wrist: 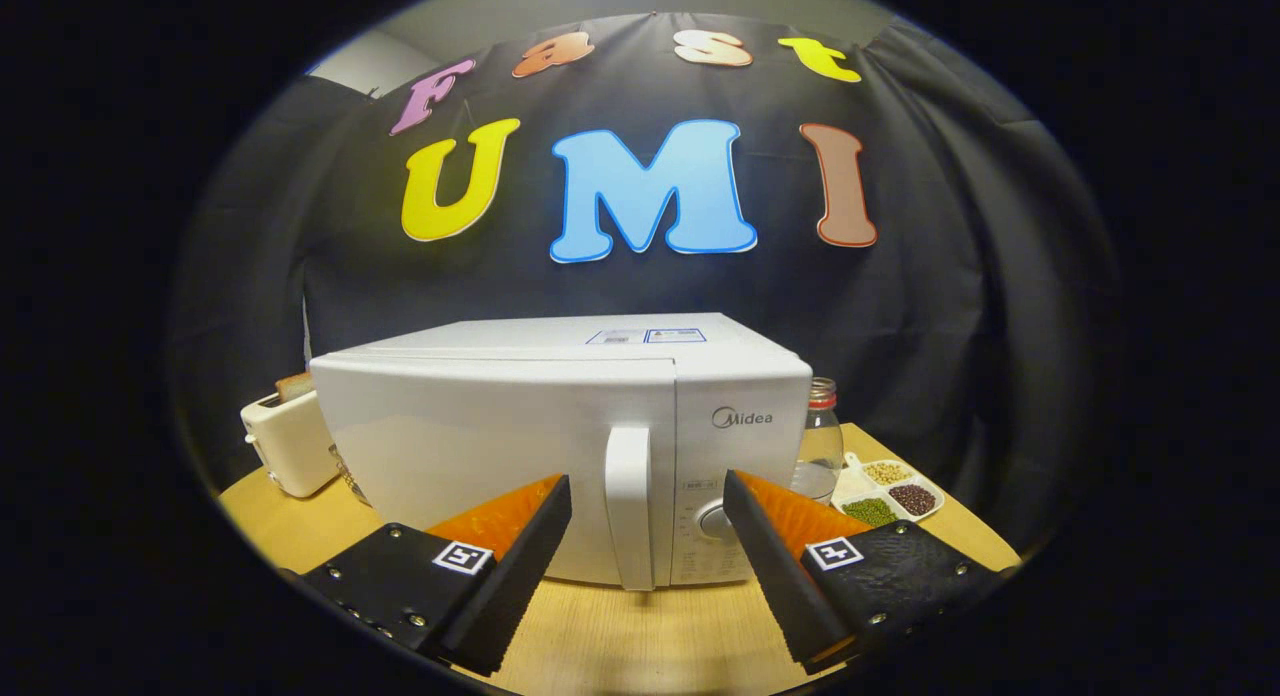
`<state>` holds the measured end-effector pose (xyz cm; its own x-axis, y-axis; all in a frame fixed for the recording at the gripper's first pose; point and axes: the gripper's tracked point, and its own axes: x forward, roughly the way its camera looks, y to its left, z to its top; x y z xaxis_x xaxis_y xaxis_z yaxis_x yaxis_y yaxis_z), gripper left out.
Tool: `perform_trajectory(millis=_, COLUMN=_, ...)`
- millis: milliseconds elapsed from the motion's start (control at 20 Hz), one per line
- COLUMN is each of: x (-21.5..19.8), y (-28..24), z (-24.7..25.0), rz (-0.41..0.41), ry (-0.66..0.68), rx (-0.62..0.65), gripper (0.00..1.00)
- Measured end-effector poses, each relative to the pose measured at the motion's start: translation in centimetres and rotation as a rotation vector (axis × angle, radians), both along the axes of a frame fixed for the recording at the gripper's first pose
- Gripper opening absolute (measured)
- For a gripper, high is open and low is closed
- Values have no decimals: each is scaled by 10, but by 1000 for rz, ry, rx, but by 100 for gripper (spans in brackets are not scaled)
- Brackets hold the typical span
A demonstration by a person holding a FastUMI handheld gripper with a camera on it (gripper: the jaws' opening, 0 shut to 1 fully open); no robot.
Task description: Open the microwave, put the food inside, and close the microwave door.
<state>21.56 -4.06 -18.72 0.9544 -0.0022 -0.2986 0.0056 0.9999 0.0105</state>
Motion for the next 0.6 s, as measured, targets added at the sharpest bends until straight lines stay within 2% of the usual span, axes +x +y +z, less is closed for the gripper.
perform_trajectory(millis=200, x=9, y=1, z=-18, rz=-5, ry=38, rx=12, gripper=97)
perform_trajectory(millis=300, x=11, y=2, z=-22, rz=-12, ry=50, rx=20, gripper=86)
perform_trajectory(millis=350, x=12, y=2, z=-23, rz=-14, ry=52, rx=23, gripper=76)
perform_trajectory(millis=500, x=11, y=8, z=-23, rz=4, ry=53, rx=32, gripper=57)
perform_trajectory(millis=600, x=11, y=9, z=-23, rz=4, ry=60, rx=0, gripper=31)
